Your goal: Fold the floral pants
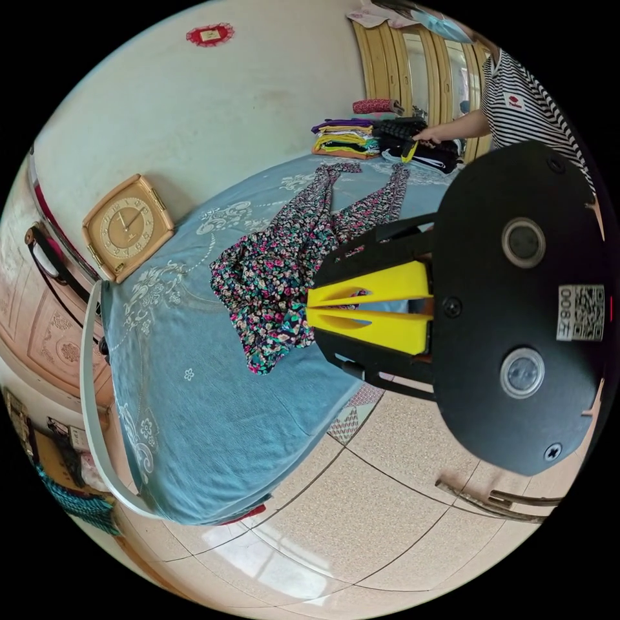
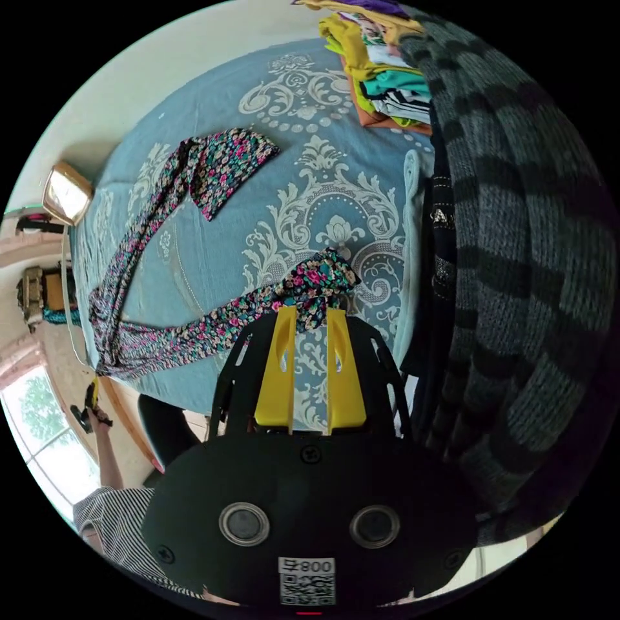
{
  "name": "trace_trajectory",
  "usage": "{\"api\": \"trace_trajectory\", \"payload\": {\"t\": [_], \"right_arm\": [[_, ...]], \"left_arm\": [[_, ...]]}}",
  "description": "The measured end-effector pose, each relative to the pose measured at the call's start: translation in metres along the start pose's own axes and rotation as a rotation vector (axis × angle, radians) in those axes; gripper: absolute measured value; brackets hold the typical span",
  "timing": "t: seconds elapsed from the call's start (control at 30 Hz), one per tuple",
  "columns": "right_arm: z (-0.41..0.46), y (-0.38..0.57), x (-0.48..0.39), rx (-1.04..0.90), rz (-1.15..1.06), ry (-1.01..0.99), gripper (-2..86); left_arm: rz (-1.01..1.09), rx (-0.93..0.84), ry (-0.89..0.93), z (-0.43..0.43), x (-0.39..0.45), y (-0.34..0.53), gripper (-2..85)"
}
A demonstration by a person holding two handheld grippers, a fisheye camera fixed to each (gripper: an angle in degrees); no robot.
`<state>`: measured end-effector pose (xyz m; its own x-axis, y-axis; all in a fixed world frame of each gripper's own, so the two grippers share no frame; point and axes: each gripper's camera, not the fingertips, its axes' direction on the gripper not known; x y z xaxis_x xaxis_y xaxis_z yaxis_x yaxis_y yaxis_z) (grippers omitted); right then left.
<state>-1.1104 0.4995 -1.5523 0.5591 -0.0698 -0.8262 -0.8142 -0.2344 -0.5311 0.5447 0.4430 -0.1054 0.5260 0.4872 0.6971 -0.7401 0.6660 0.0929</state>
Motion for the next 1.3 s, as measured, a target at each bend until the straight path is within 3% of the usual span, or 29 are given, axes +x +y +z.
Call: {"api": "trace_trajectory", "payload": {"t": [0.27,0.53,0.77,0.97,1.3], "right_arm": [[0.043,0.025,0.057,0.031,0.204,-0.060,7.4],[0.067,0.059,0.090,0.053,0.283,-0.094,0.9],[-0.009,0.121,0.102,0.279,0.157,-0.307,0.1],[-0.066,0.208,0.110,0.406,0.056,-0.291,0.1],[0.084,0.284,0.166,0.102,0.218,-0.203,0.1]], "left_arm": [[0.008,-0.023,0.024,0.013,-0.005,0.000,0.0],[-0.007,-0.009,0.069,0.016,-0.006,-0.007,0.0],[0.038,0.088,0.169,-0.006,0.016,-0.031,0.0],[0.075,0.149,0.187,-0.035,0.032,-0.038,0.0],[-0.079,-0.033,0.015,-0.005,0.023,-0.025,0.0]]}}
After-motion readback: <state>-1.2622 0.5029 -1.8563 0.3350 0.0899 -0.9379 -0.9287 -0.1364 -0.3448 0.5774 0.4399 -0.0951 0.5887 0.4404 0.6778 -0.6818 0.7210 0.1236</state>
